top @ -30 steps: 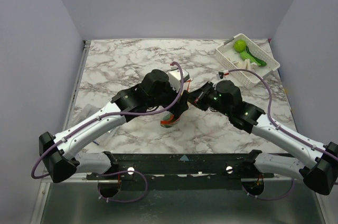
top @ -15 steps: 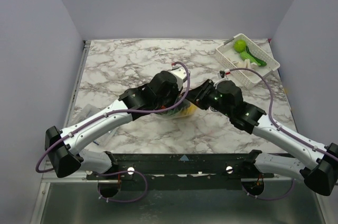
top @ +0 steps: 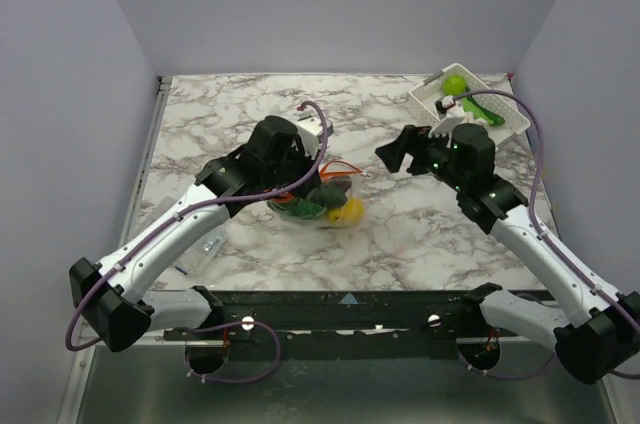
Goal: Place the food in the zip-top bag and seal the zipper
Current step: Adjust the zipper food storage bag at the center of the board.
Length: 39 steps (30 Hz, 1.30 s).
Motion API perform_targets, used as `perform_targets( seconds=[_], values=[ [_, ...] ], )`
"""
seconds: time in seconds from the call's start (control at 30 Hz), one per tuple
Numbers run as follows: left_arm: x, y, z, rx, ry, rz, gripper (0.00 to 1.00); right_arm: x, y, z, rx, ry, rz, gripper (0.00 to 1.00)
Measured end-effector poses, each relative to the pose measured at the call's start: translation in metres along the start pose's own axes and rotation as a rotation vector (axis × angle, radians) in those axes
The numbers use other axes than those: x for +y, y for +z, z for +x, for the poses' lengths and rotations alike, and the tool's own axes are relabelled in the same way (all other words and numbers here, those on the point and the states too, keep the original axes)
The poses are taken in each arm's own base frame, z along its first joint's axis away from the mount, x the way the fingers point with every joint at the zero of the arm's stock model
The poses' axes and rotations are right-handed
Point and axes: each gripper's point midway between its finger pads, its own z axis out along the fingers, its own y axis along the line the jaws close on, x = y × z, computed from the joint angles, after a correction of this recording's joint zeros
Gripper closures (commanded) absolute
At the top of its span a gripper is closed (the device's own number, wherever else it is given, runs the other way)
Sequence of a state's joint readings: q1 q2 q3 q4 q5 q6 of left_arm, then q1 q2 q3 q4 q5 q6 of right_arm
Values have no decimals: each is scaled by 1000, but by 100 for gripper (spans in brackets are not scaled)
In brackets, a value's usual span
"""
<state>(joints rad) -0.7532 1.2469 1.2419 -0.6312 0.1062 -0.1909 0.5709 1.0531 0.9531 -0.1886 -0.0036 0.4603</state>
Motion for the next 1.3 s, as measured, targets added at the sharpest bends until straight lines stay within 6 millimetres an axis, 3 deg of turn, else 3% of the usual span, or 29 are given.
perform_targets(
  seconds=[0.1,0.17,0.23,0.3,0.47,0.67,0.7,0.8,0.83,0.93,1.03,1.17,1.3],
  values=[
    [1,-9,-1,-10,-26,62,100,-41,2,-5,-14,-50,-40,18],
    [0,-13,-3,-16,-42,98,100,-47,4,-2,-3,-73,-123,18],
    [-2,-15,-3,-15,-52,131,100,-39,6,0,-16,-97,-252,13],
    [-5,-16,-3,-10,-77,168,100,-27,2,10,-43,-119,-387,2],
    [-7,-20,-1,10,-146,227,100,-12,-17,52,-59,-149,-579,5],
    [-9,-16,3,63,-269,302,100,10,-29,43,-121,-228,-732,3],
    [-10,-16,4,70,-283,313,100,11,-30,43,-134,-230,-746,5],
    [-14,-15,7,93,-318,349,100,13,-26,47,-137,-212,-769,34],
    [-16,-15,8,100,-328,360,100,12,-23,49,-130,-198,-769,36],
    [-19,-16,10,109,-349,387,100,11,-17,56,-101,-158,-763,25],
    [-22,-16,12,119,-367,409,100,21,-17,62,-91,-179,-791,23],
    [-24,-14,13,131,-386,428,100,35,-19,72,-78,-225,-835,32],
    [-25,-14,16,141,-395,438,100,38,-17,73,-77,-256,-843,31]
  ],
)
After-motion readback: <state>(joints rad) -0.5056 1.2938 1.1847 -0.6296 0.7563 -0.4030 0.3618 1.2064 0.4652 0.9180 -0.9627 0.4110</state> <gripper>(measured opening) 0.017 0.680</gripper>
